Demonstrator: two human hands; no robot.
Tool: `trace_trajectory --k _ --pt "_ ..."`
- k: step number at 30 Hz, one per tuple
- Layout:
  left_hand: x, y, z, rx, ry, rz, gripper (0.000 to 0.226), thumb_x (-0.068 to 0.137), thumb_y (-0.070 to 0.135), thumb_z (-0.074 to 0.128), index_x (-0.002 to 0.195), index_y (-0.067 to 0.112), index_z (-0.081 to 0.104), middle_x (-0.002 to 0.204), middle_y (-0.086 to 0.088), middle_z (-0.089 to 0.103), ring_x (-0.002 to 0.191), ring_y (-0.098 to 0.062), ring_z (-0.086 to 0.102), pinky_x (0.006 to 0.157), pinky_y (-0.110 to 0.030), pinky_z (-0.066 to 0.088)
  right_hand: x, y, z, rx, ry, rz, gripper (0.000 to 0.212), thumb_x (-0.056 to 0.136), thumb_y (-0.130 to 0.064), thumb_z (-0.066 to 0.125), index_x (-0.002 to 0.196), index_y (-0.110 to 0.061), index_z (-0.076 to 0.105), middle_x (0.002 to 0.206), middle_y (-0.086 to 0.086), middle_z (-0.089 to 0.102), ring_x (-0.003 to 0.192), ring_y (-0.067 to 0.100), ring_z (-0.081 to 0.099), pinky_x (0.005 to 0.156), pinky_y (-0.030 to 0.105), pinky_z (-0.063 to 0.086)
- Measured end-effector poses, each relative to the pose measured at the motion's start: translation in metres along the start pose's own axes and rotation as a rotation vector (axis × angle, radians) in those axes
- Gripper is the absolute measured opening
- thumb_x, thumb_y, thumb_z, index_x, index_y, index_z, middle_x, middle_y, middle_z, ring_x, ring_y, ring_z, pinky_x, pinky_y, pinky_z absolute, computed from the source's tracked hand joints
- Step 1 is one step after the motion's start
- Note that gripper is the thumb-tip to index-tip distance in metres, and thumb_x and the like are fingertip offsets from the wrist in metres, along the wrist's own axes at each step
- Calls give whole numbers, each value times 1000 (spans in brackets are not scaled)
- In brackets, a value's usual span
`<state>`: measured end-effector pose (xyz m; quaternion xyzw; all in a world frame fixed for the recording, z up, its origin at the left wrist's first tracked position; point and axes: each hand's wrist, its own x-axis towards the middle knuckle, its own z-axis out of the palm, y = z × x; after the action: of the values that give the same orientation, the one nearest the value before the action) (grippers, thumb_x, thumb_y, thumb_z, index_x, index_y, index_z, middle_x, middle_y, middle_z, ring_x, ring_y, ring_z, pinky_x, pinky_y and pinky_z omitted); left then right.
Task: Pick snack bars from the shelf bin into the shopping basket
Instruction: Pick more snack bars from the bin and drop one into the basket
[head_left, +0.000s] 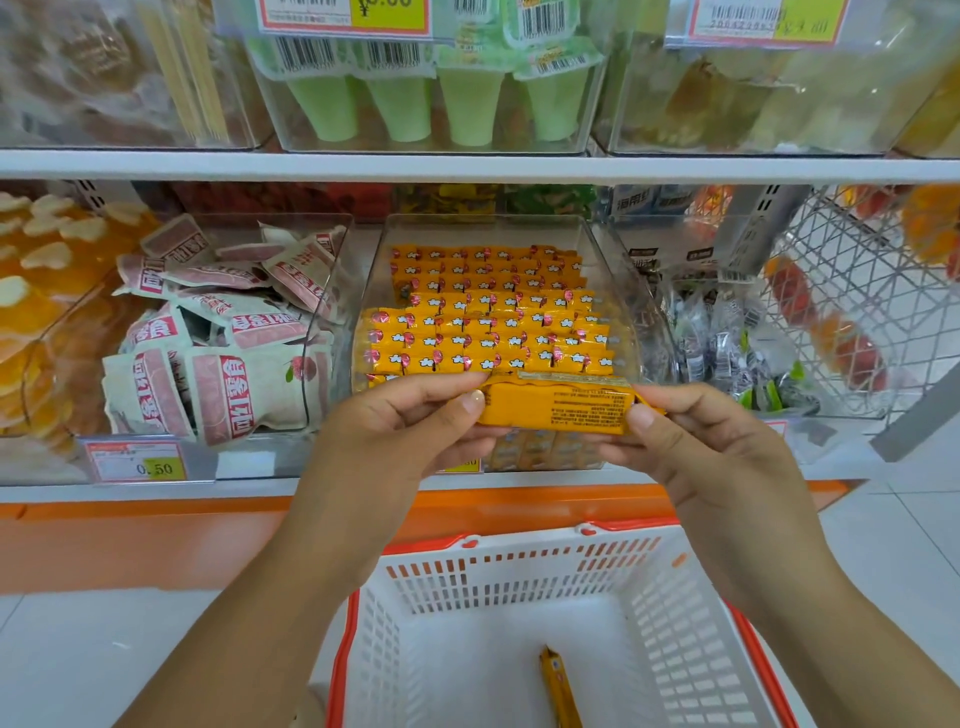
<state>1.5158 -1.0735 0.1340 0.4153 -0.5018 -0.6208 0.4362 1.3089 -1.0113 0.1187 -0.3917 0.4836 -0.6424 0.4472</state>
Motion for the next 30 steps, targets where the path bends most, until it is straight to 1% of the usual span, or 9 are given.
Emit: trace_trajectory --k 4,7,11,15,19,21,23,26,30 --pt "1 -2 1 -18 -14 -9 22 82 13 62 101 18 73 92 -8 77 88 -22 75 76 -26 60 2 0 0 41 1 32 37 64 -28 71 94 -7 68 93 18 75 87 36 73 72 28 59" --pt "3 -2 0 -19 -13 -32 26 79 21 64 102 15 73 93 -9 77 89 -23 75 78 -28 60 2 2 1 54 -48 24 40 65 -33 80 98 -15 68 100 17 74 92 37 72 75 29 59" --pt "3 -2 -1 36 7 -33 32 71 34 66 97 15 74 85 -11 76 81 -24 75 70 -27 61 1 5 2 14 -141 22 71 58 -41 89 120 -18 61 110 14 72 96 35 72 79 30 58" --pt "4 -3 -3 149 -31 -22 29 74 39 63 95 22 74 86 -2 77 83 -18 75 70 -26 61 3 5 4 -41 -70 3 41 66 -36 78 105 -26 70 107 9 74 90 32 73 72 29 58" --pt "4 -7 -6 250 -55 -16 17 80 32 68 94 27 74 90 11 77 85 -9 74 73 -20 57 4 7 7 -35 -60 38 27 67 -36 76 93 -29 74 103 8 75 89 31 74 68 27 58" --pt "7 -10 -7 304 -34 6 7 87 25 67 90 25 73 82 12 77 79 -5 73 66 -12 54 6 13 11 4 -40 81 30 64 -33 76 93 -23 73 99 12 75 86 32 74 65 26 58" --pt "14 -13 -10 480 -5 60 8 90 31 64 88 30 72 79 18 74 78 2 69 65 -11 52 11 18 18 -6 -15 103 49 63 -36 79 104 -13 67 98 15 75 86 33 74 65 26 58" --pt "26 -12 -20 670 105 162 12 88 42 63 92 36 72 86 22 69 85 5 63 75 -18 53 32 12 33 -64 36 78 38 76 -21 71 111 -9 60 97 10 76 84 30 74 68 29 58" --pt "48 -7 -50 759 355 304 31 90 37 64 121 36 65 118 20 61 110 -1 56 96 -26 47 84 4 66 -320 57 -51 27 86 -12 69 111 -11 59 99 1 75 80 16 74 72 23 59"
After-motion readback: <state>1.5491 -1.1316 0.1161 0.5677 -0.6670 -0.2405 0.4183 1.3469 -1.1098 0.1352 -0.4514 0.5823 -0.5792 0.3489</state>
